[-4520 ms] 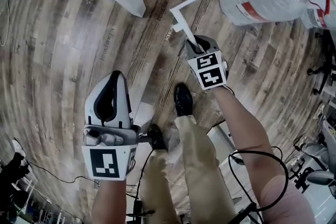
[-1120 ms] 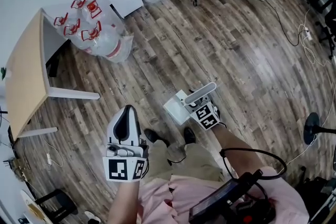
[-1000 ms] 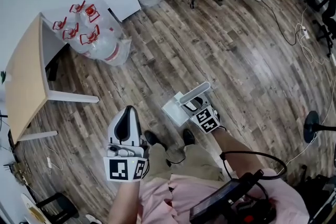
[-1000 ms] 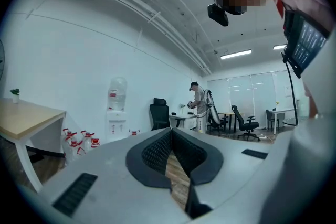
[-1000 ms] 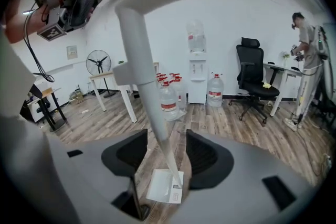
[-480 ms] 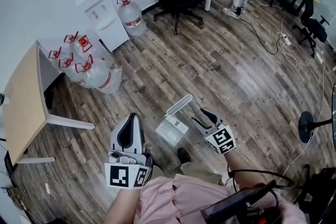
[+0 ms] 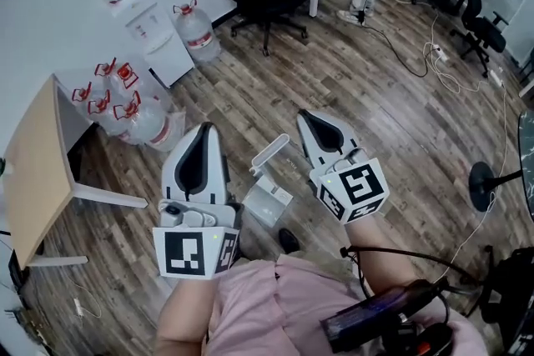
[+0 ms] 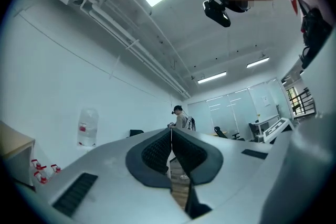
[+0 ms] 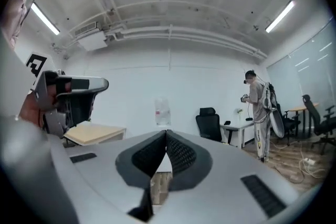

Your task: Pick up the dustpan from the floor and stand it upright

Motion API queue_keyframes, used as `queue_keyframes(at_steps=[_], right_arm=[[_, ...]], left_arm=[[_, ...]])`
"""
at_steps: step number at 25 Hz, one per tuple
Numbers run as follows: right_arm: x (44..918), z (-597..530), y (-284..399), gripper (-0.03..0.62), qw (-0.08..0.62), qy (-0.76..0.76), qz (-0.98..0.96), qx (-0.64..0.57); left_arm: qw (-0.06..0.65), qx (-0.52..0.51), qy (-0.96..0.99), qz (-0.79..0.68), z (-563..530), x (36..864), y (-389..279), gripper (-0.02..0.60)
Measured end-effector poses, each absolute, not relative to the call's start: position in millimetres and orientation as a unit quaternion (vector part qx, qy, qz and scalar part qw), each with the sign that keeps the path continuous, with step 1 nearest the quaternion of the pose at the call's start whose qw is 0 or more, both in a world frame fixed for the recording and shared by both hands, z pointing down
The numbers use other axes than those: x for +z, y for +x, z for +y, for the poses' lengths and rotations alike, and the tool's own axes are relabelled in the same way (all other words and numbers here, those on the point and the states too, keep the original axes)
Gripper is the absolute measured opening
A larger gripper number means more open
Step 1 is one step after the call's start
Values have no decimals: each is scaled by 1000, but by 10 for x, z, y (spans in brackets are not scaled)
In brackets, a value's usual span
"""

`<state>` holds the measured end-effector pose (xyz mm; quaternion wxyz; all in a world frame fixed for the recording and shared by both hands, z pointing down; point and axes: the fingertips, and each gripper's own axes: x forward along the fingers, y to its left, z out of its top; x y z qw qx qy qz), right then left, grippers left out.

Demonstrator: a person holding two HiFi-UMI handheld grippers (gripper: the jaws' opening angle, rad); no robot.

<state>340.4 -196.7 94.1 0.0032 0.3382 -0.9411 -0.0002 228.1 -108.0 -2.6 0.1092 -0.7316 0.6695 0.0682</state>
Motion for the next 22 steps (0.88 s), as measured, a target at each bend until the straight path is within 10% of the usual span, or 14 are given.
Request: queue_keyframes(at_steps=[22], right_arm=[[442,-1617,3054,0,-24,308,-948,-78]], left_arm=[[135,49,-703,697,-1041,-220,2208,14]])
